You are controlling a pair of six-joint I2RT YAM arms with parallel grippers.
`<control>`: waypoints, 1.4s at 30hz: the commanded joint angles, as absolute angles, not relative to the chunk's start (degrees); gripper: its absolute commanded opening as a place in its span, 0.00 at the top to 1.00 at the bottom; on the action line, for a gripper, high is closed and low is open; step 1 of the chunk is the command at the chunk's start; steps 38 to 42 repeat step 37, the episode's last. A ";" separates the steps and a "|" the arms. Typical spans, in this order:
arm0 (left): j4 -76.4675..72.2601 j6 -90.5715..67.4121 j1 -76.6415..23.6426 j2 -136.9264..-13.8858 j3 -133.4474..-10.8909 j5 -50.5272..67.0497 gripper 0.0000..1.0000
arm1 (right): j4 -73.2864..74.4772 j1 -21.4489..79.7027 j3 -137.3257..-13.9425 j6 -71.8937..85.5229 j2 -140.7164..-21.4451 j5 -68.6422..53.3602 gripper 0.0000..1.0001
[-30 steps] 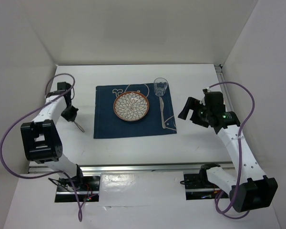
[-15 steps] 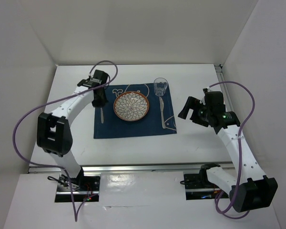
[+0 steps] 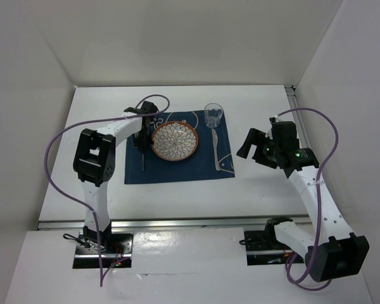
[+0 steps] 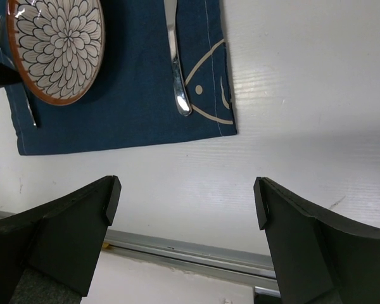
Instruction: Set the dinner table for one person
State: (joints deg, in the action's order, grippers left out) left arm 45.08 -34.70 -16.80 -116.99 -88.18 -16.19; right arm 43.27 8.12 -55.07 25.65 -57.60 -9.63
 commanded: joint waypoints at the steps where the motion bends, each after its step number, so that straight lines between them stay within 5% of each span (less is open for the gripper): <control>1: 45.79 -34.98 -16.70 -120.23 -92.72 -16.70 1.00 | 42.89 8.61 -55.90 25.14 -56.95 -8.53 0.00; 10: 52.46 -36.65 -17.23 -117.43 -98.17 -18.63 0.54 | 42.98 8.61 -56.42 25.14 -56.43 -8.00 0.00; 20: 60.38 -33.76 -17.23 -94.86 -106.79 -21.27 0.51 | 46.04 8.61 -65.56 23.99 -60.19 -1.50 0.00; 25: 48.39 -29.89 -16.08 -77.29 -96.44 -12.33 0.50 | 47.99 8.61 -69.87 23.99 -63.19 2.20 0.00; 30: 38.06 -27.95 -14.33 -60.41 -79.73 -4.04 0.31 | 46.41 9.14 -70.49 23.38 -62.14 0.97 0.00; 42: 41.91 -26.81 -13.27 -59.76 -78.22 -3.34 0.30 | 45.97 9.14 -68.64 23.38 -62.14 -1.05 0.00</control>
